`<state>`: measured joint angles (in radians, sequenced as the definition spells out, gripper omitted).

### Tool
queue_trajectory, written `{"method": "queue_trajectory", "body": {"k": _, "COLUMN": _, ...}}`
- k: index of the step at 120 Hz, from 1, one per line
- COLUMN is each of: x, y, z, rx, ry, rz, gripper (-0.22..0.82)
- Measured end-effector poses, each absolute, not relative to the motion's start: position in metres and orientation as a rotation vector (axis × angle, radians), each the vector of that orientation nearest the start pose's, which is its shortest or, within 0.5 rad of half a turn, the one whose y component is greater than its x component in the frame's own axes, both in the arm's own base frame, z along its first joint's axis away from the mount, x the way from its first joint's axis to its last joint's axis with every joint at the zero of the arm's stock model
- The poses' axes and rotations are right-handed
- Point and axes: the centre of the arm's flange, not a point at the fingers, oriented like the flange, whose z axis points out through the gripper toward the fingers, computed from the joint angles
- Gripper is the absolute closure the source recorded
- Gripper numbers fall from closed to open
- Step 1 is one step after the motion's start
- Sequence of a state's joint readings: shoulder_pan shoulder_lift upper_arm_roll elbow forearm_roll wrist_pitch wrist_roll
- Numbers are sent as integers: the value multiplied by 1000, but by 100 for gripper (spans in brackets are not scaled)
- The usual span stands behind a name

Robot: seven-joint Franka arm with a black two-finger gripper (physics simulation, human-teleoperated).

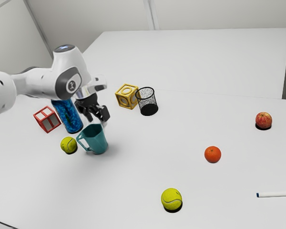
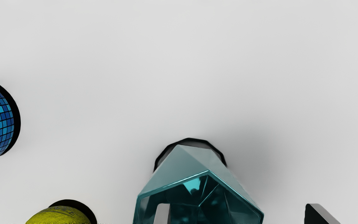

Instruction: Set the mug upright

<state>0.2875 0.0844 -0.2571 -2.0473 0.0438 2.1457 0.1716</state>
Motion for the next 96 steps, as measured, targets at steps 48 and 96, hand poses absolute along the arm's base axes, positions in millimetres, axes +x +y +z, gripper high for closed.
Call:
{"method": "queue_trajectory", "body": {"k": 48, "x": 605, "y": 25, "z": 596, "rx": -3137, "ry": 198, "rz": -190, "gripper": 2}}
{"method": "queue_trajectory", "body": {"k": 96, "x": 607, "y": 17, "z": 618, "rx": -3167, "ry": 213, "rz": -52, "gripper": 0}}
